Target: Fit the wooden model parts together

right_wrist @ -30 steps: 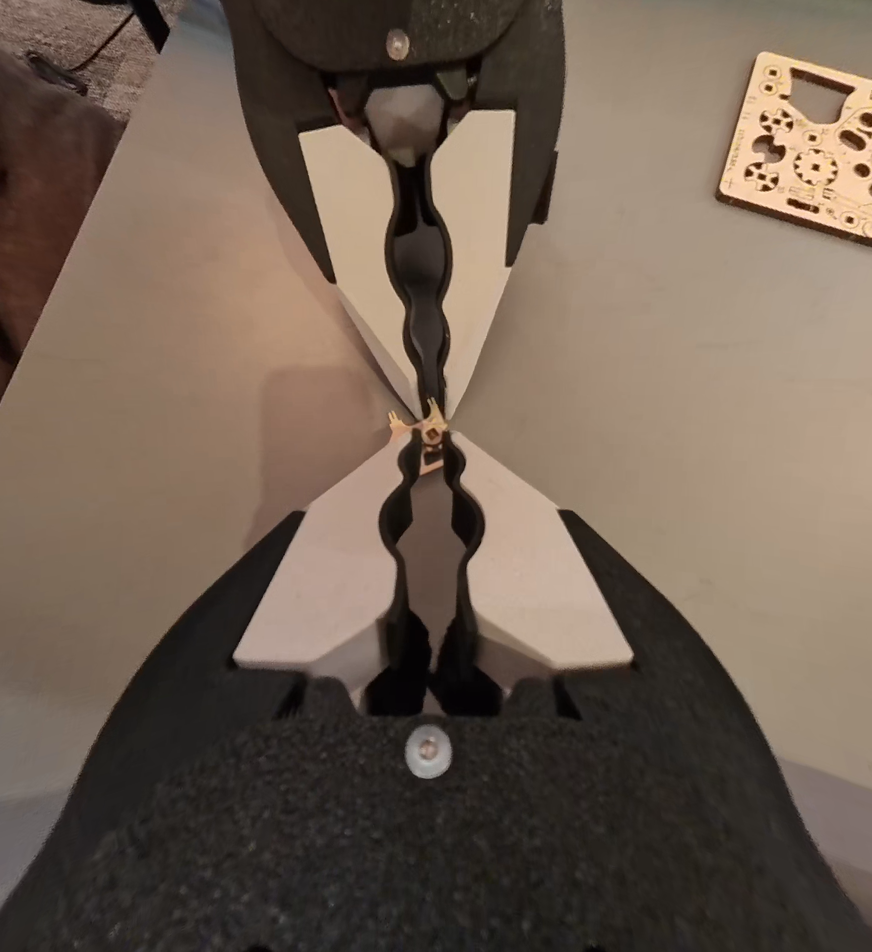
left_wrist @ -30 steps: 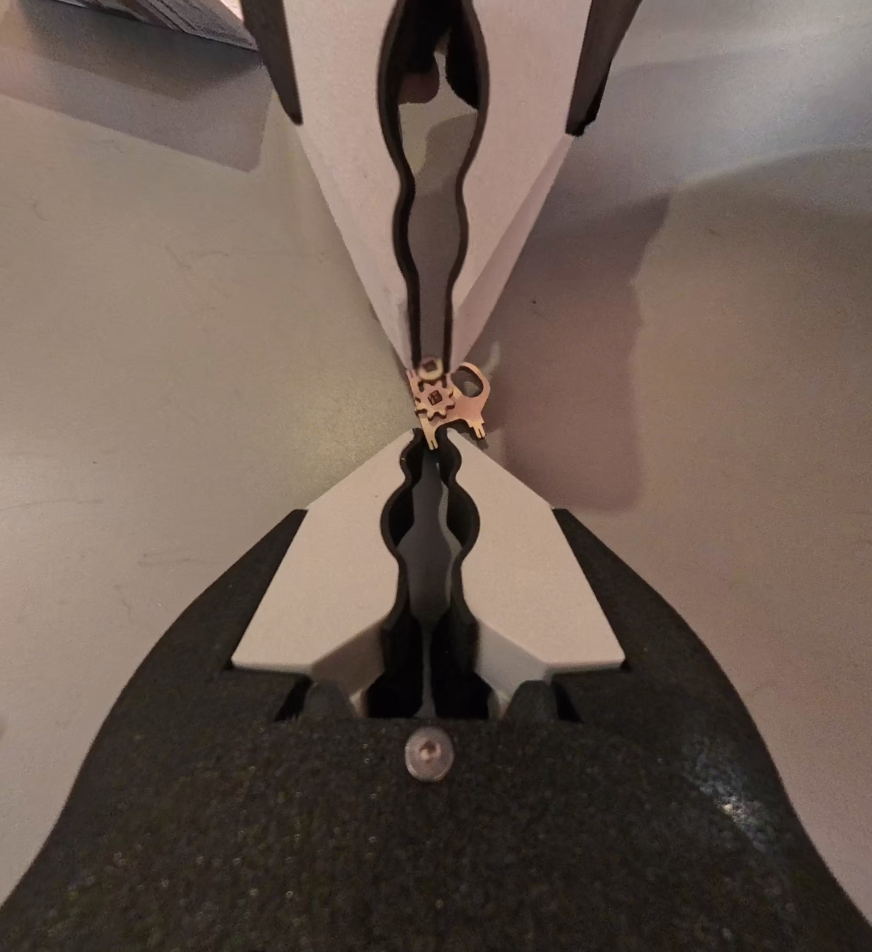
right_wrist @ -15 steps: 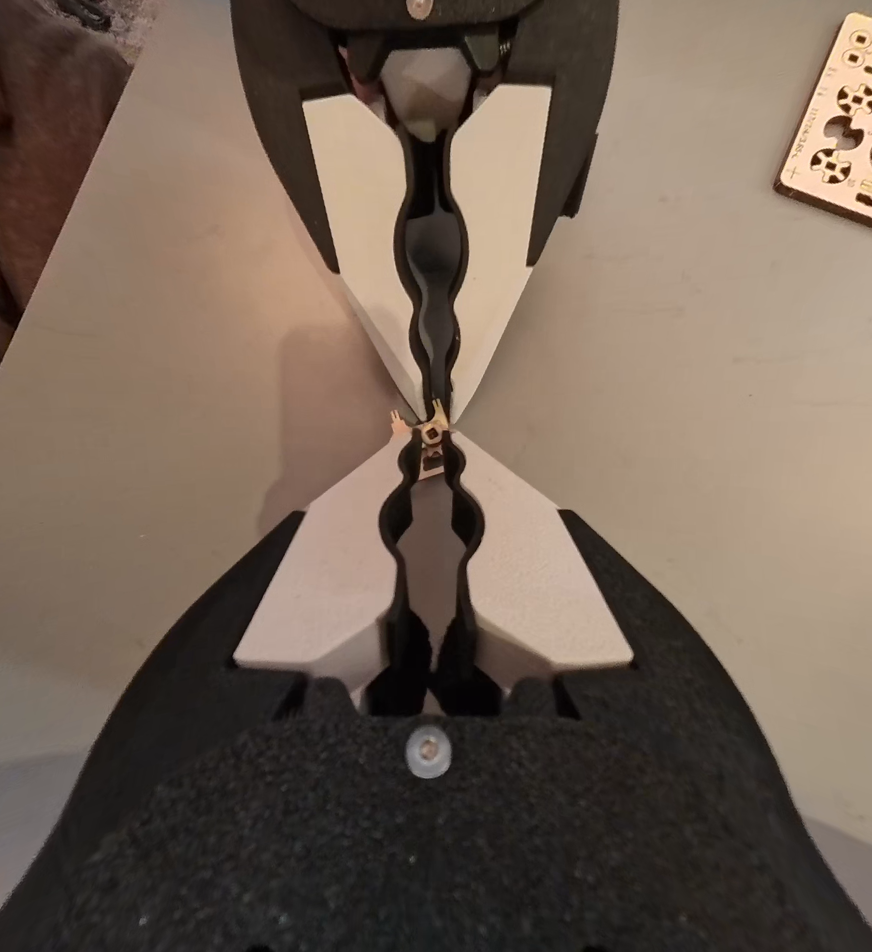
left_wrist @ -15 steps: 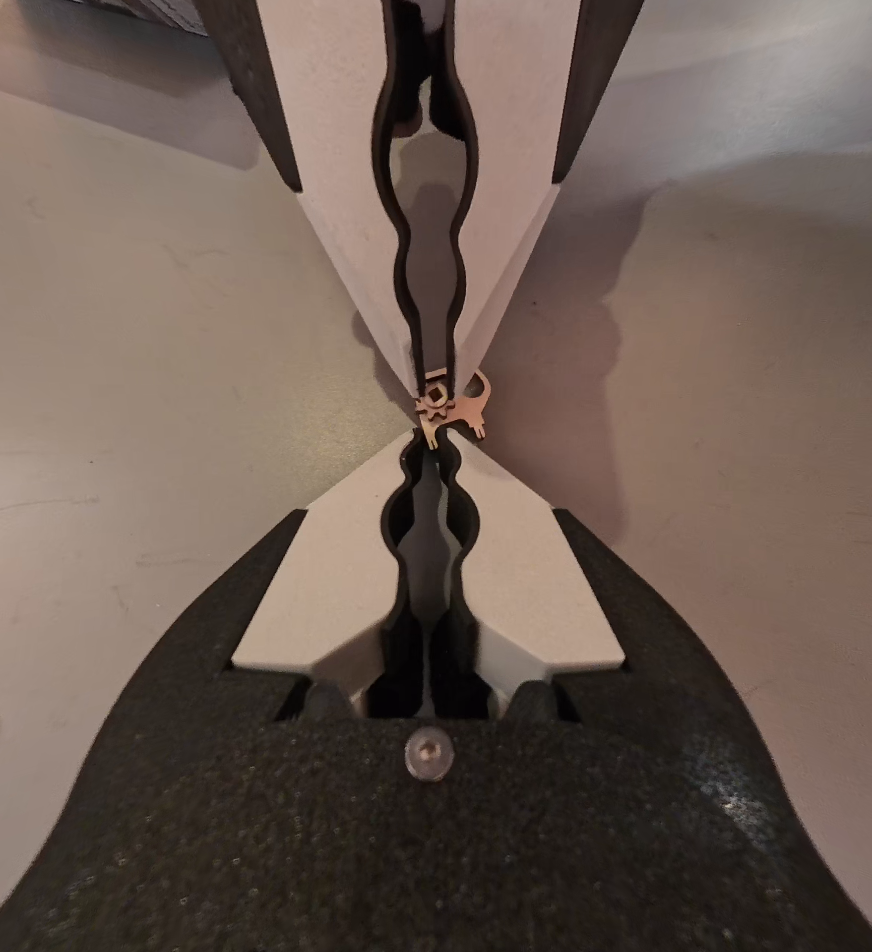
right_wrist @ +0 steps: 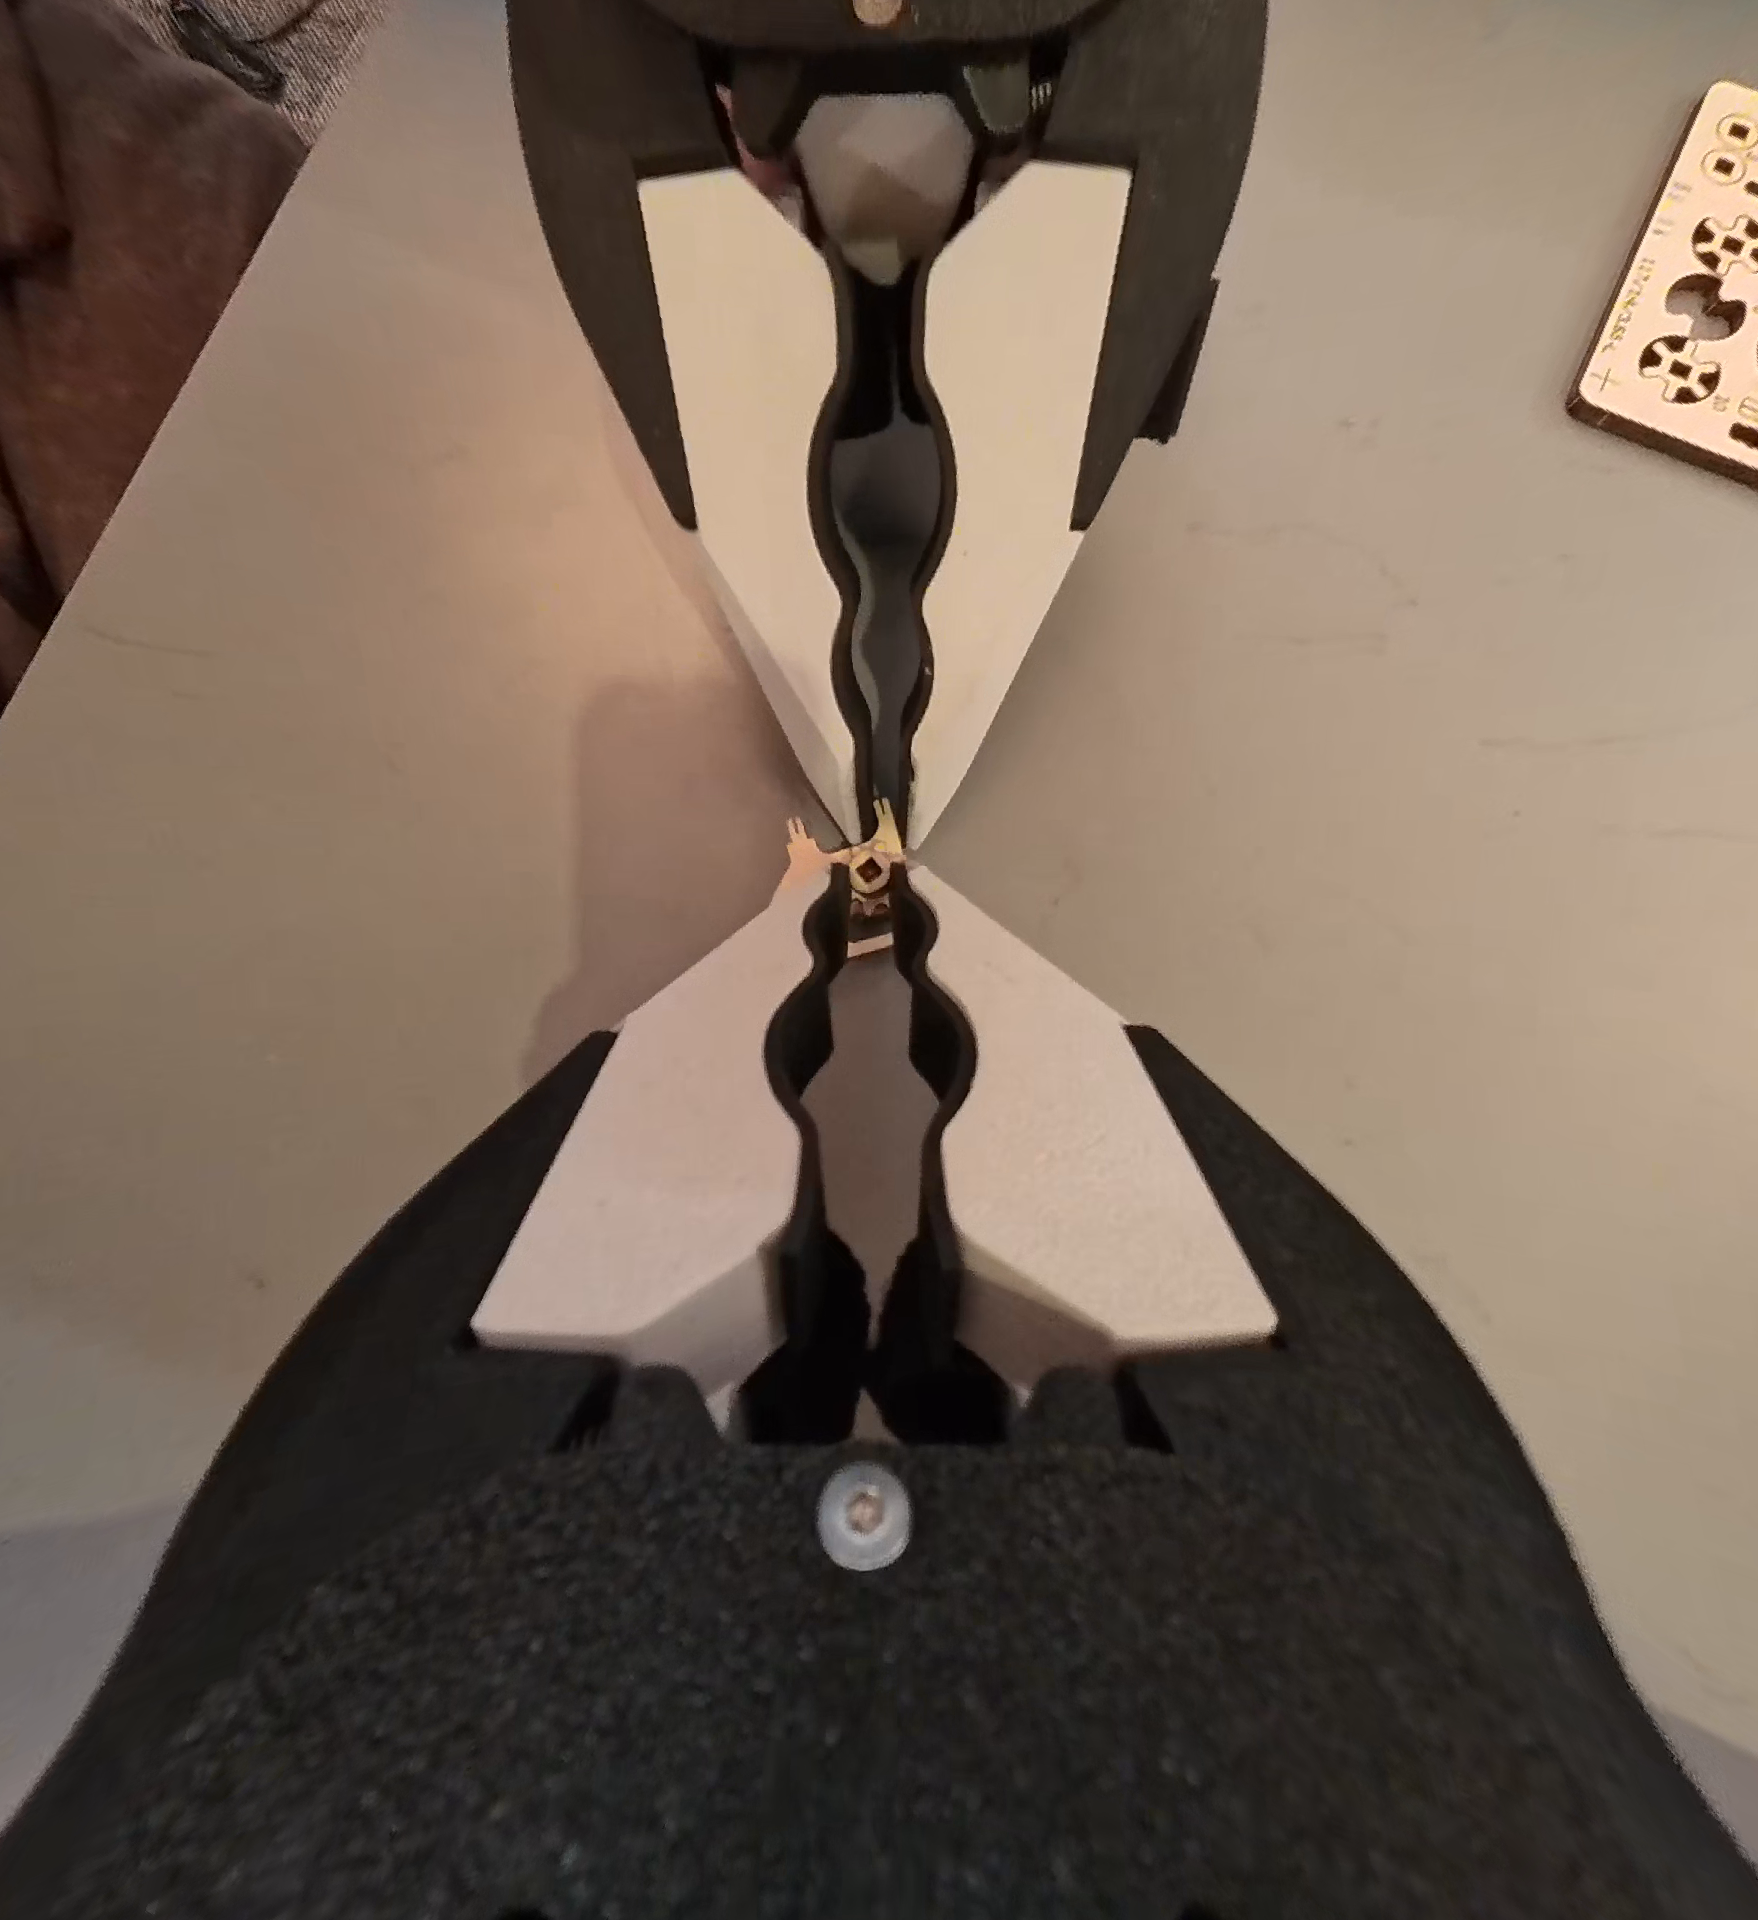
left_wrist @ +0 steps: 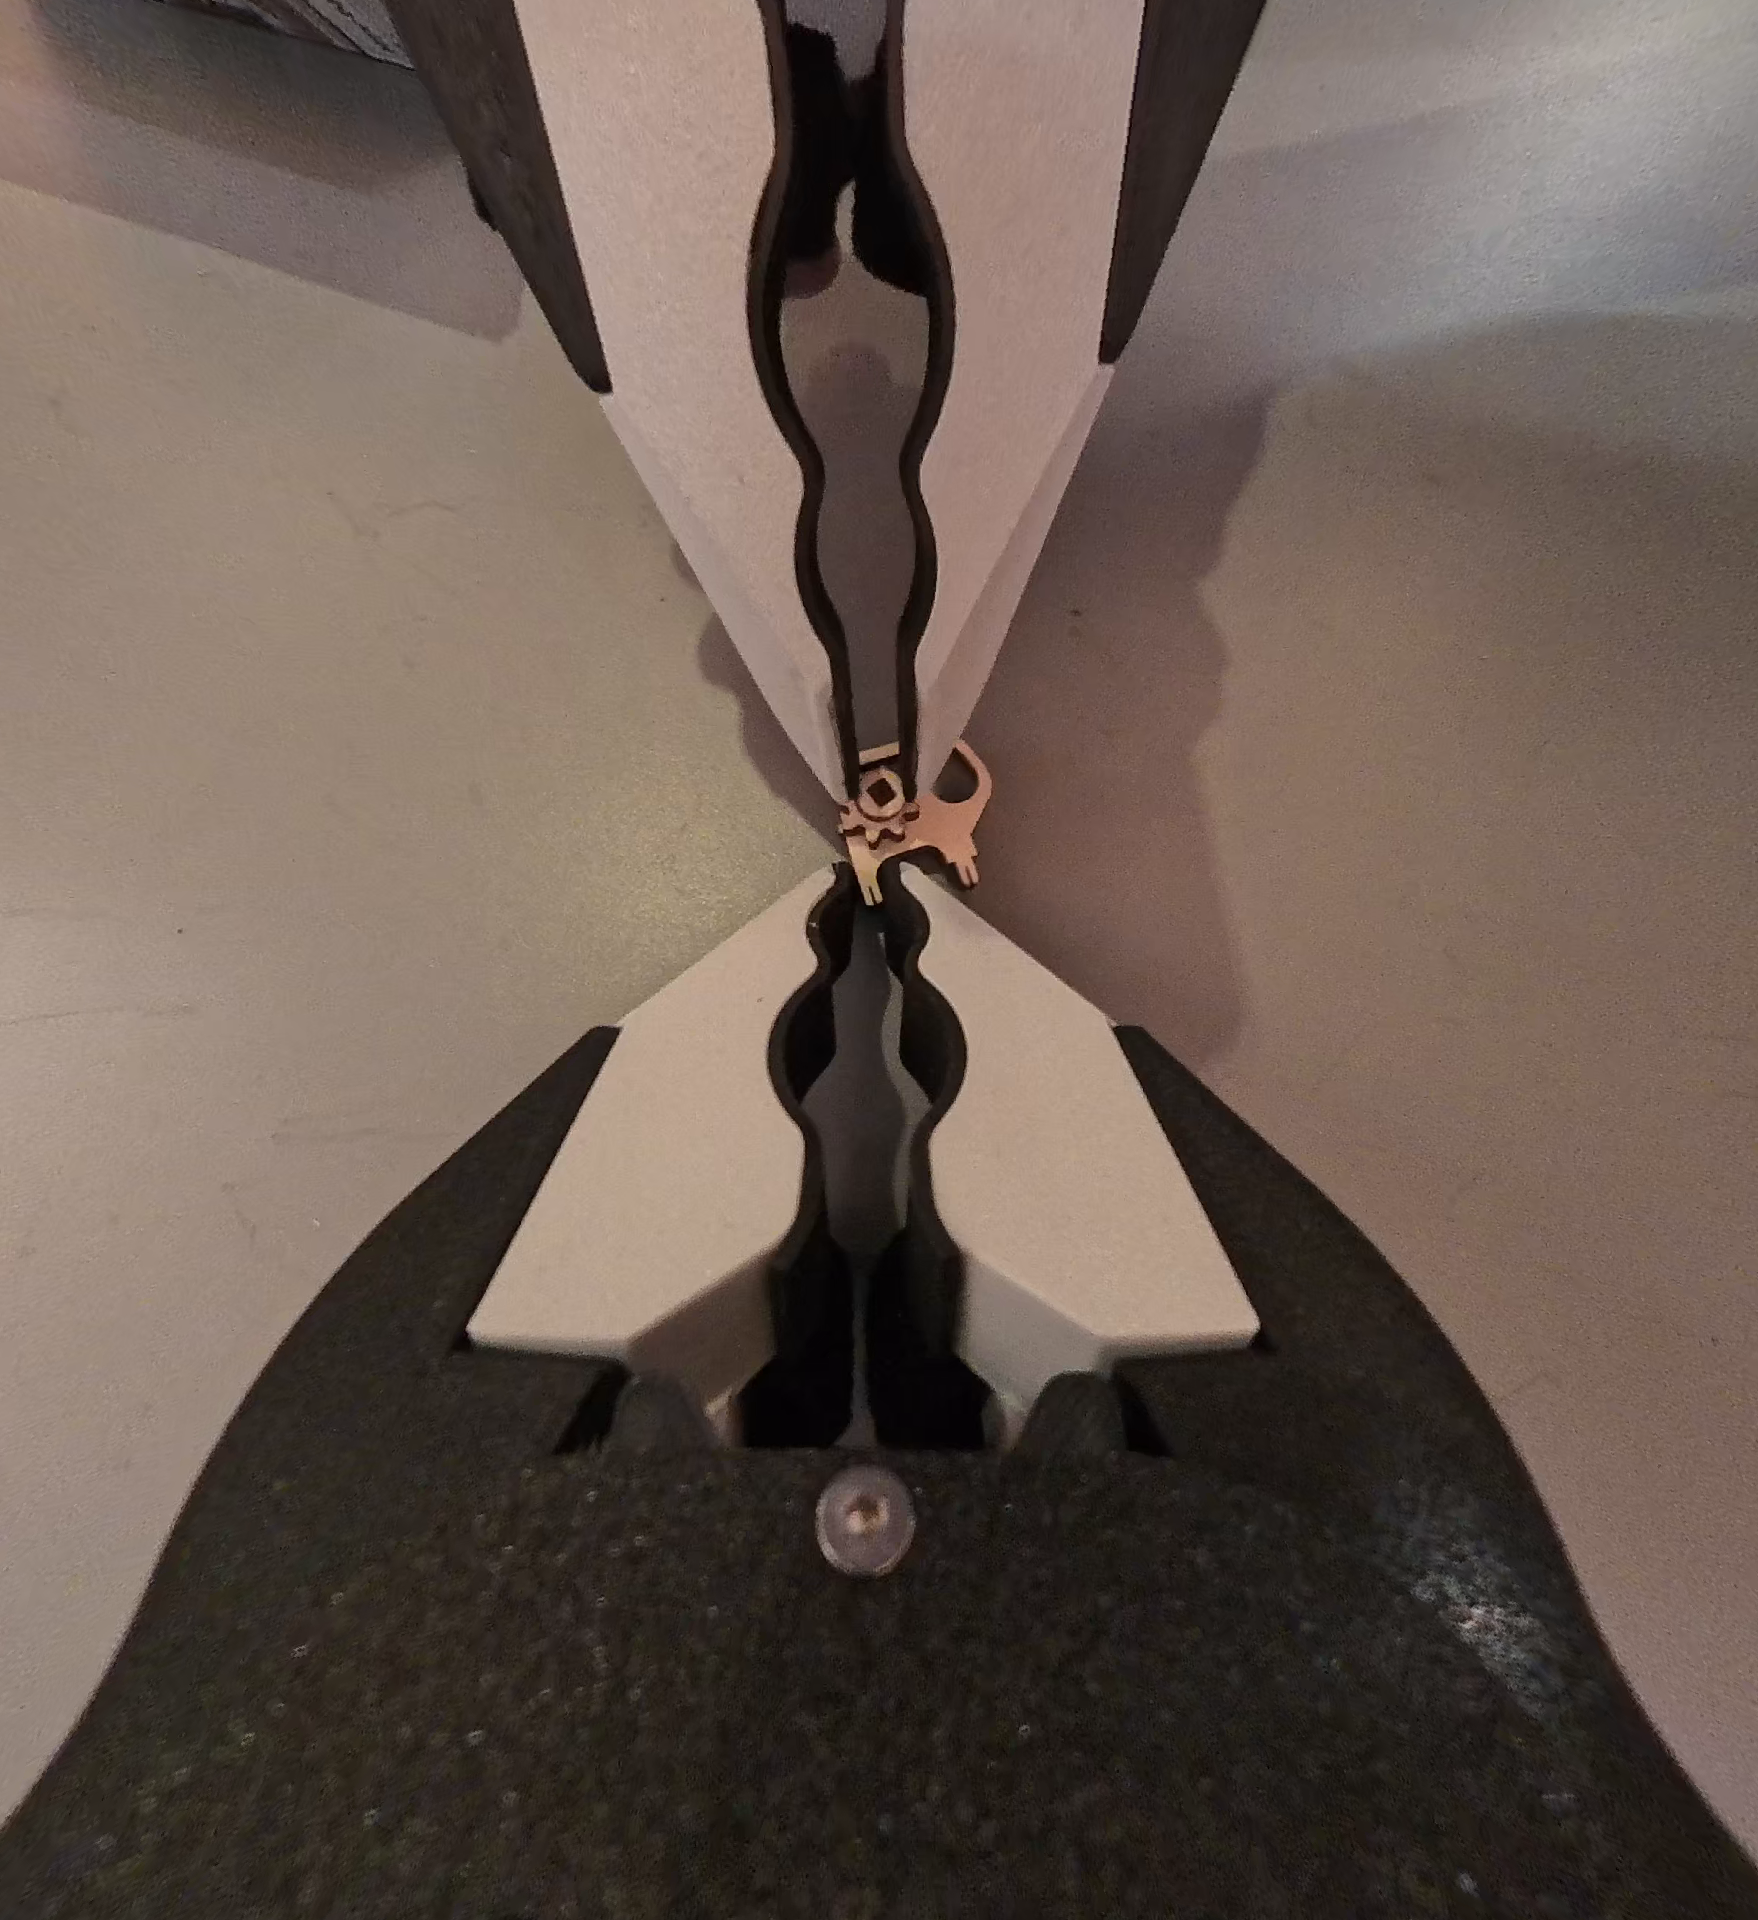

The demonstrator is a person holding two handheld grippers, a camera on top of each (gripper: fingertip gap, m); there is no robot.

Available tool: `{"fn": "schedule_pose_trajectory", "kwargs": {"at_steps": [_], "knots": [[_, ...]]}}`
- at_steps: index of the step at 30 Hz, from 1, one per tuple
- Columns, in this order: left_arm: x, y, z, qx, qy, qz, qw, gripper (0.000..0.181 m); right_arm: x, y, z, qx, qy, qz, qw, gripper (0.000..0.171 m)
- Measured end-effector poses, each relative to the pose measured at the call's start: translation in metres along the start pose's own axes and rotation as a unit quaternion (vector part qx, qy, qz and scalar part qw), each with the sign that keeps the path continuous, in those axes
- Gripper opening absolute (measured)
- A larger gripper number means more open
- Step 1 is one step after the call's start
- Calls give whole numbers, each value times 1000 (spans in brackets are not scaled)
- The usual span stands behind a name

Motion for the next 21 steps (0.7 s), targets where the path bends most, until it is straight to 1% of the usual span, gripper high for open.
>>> {"fn": "schedule_pose_trajectory", "kwargs": {"at_steps": [1,5,14,21], "knots": [[0,0,0,0,0,0,1000,4,0,0,0,2,-3,-1,1000,7],[0,0,0,0,0,0,1000,3,2,0,-1,6,-3,14,1000,7],[0,0,0,0,-1,-1,1000,3,9,2,2,-26,0,64,998,7],[0,0,0,0,-3,-1,1000,3,9,2,5,-53,21,63,996,7]]}}
Point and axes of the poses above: each gripper's, where its closed fingertips meet, y out along the fingers, z out of its top, x = y × z across the jaws, the point moved 7 cm from there along -y, back along the fingers, and after that the axes turned 13 degrees about y, right-handed, at the moved point
